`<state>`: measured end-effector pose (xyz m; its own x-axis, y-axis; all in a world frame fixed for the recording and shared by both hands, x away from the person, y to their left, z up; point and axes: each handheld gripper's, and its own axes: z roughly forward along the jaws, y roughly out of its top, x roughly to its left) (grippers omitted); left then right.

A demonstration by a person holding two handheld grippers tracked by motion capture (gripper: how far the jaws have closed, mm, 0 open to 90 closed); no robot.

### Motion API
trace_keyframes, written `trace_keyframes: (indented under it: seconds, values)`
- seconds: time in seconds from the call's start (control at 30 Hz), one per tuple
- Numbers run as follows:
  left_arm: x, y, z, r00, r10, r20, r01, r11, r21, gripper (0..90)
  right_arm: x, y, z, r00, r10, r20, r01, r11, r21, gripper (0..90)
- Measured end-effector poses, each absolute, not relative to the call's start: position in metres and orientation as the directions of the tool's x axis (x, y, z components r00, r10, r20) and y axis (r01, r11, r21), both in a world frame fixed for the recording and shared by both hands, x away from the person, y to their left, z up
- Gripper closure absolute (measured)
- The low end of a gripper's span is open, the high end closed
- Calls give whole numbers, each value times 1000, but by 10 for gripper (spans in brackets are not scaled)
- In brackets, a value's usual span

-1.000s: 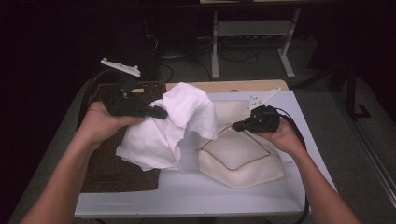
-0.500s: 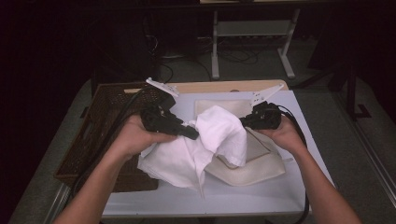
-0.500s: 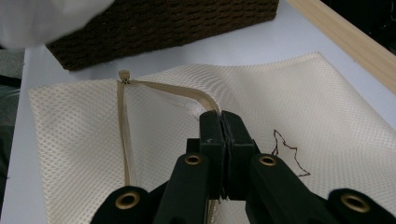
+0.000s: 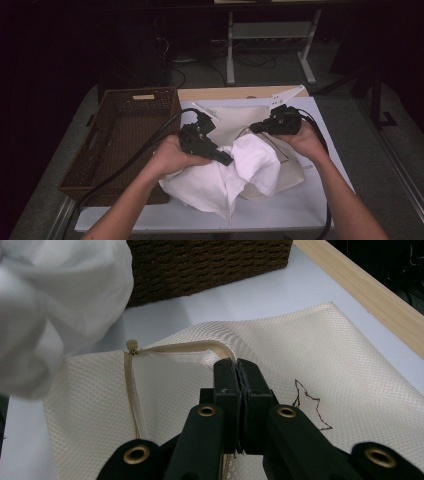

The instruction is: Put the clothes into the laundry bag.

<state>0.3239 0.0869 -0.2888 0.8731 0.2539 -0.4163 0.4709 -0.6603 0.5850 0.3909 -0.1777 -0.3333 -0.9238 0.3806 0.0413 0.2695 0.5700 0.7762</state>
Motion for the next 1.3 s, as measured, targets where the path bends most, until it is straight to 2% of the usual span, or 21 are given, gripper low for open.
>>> trace_keyframes:
  seconds: [0.33,0.6,0.67,0.8,0.83,1.2,1.3]
  values:
    - [315,60,-301,871,206,-446,453,-688,567,781,392,-175,-334,-925,379,40,269,575,772,875]
    - [322,54,-331,848,349,-399,516,-714,473,777,389,-174,-336,-928,370,37,262,580,771,875]
    - [328,50,-348,824,416,-384,563,-680,469,772,387,-173,-337,-930,367,38,261,582,770,876]
    - [333,49,-363,783,465,-413,621,-623,476,768,383,-175,-339,-930,365,41,263,586,766,875]
    - [335,49,-373,758,502,-417,653,-596,468,767,382,-176,-340,-931,364,43,264,586,766,876]
    - [341,57,-406,649,587,-485,740,-339,581,755,371,-179,-351,-933,354,69,278,587,760,876]
    - [346,57,-414,626,621,-472,748,-307,589,746,369,-178,-355,-934,348,79,283,587,759,876]
